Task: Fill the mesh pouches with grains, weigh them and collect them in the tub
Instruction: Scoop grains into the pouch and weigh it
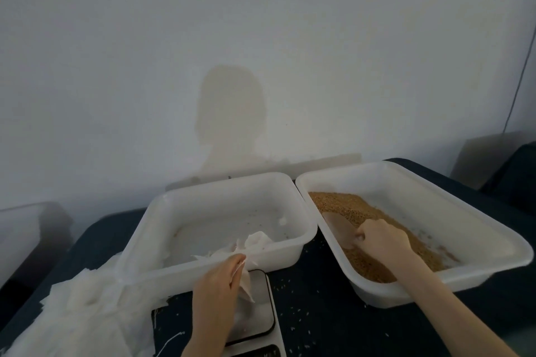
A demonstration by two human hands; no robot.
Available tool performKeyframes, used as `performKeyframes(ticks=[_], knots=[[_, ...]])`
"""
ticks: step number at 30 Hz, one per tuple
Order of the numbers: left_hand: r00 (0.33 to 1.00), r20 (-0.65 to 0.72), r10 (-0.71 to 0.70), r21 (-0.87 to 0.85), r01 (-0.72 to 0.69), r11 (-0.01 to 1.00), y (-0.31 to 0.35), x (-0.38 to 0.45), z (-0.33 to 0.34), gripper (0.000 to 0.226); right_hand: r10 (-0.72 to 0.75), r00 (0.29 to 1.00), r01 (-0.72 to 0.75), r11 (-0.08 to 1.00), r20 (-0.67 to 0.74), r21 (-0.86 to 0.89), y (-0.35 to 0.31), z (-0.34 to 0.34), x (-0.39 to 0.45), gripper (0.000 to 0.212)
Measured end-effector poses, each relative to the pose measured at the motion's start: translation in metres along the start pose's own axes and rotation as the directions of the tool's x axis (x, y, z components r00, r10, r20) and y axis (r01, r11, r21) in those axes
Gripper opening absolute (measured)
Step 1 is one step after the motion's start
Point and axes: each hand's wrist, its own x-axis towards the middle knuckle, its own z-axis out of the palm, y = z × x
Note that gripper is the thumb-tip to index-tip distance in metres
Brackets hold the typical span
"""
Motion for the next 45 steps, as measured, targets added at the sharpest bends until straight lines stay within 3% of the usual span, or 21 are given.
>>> performKeyframes(ticks=[2,4,6,8,12,14,16,18,21,23,26,30,33,37,45], knots=[[0.994,0.0,0.108,0.05,-0.108,0.993,-0.009,-0.006,-0.002,0.006,0.005,0.995,-0.011,0.998,-0.097,-0.067,-0.005,-0.002,-0.005,0.03],[0.977,0.149,0.153,0.102,-0.169,0.98,-0.02,-0.011,-0.006,0.035,-0.022,0.965,0.005,0.998,-0.262,-0.065,-0.015,-0.005,-0.013,0.029],[0.935,0.319,0.154,0.132,-0.204,0.97,-0.029,-0.012,-0.012,0.053,-0.087,0.902,0.129,0.989,-0.423,0.071,-0.034,-0.007,-0.024,0.022],[0.905,0.407,0.123,0.108,-0.182,0.977,-0.033,-0.012,-0.016,0.052,-0.189,0.804,0.341,0.923,-0.563,0.176,-0.059,-0.004,-0.038,0.016],[0.878,0.473,0.07,0.015,-0.087,0.996,-0.037,-0.015,-0.019,0.031,-0.469,0.552,0.68,0.732,-0.689,0.047,-0.105,0.027,-0.058,0.019],[0.907,0.421,0.011,-0.052,0.012,0.999,-0.042,-0.019,-0.019,0.02,-0.508,0.517,0.741,0.668,-0.689,0.064,-0.118,0.052,-0.061,0.017],[0.927,0.371,-0.05,-0.103,0.095,0.99,-0.046,-0.025,-0.021,0.021,-0.477,0.562,0.729,0.672,-0.676,0.132,-0.125,0.078,-0.061,0.019],[0.939,0.331,-0.099,-0.118,0.146,0.982,-0.049,-0.03,-0.028,0.025,-0.392,0.653,0.664,0.708,-0.648,0.241,-0.125,0.098,-0.059,0.021],[0.949,0.295,-0.116,-0.078,0.145,0.986,-0.059,-0.04,-0.031,0.031,-0.209,0.816,0.483,0.759,-0.538,0.437,-0.121,0.113,-0.053,0.011],[0.938,0.319,-0.138,-0.028,0.155,0.988,-0.063,-0.044,-0.032,0.037,-0.144,0.858,0.42,0.749,-0.492,0.512,-0.117,0.117,-0.047,0.01],[0.947,0.312,-0.075,0.025,0.07,0.997,-0.061,-0.044,-0.031,0.038,-0.117,0.888,0.384,0.722,-0.445,0.575,-0.114,0.118,-0.044,0.013],[0.954,0.232,-0.188,-0.102,0.216,0.971,-0.057,-0.048,-0.03,0.042,-0.116,0.899,0.371,0.713,-0.422,0.594,-0.113,0.122,-0.042,0.013],[0.906,0.253,-0.338,-0.264,0.401,0.877,-0.062,-0.055,-0.031,0.045,-0.101,0.924,0.336,0.673,-0.368,0.659,-0.112,0.124,-0.039,0.017],[0.891,0.219,-0.397,-0.447,0.454,0.771,-0.062,-0.058,-0.036,0.036,-0.054,0.938,0.305,0.597,-0.343,0.742,-0.112,0.125,-0.035,0.032],[0.83,0.22,-0.513,-0.64,0.519,0.567,-0.071,-0.058,-0.035,0.035,-0.037,0.942,0.296,0.564,-0.334,0.771,-0.11,0.128,-0.032,0.027]])
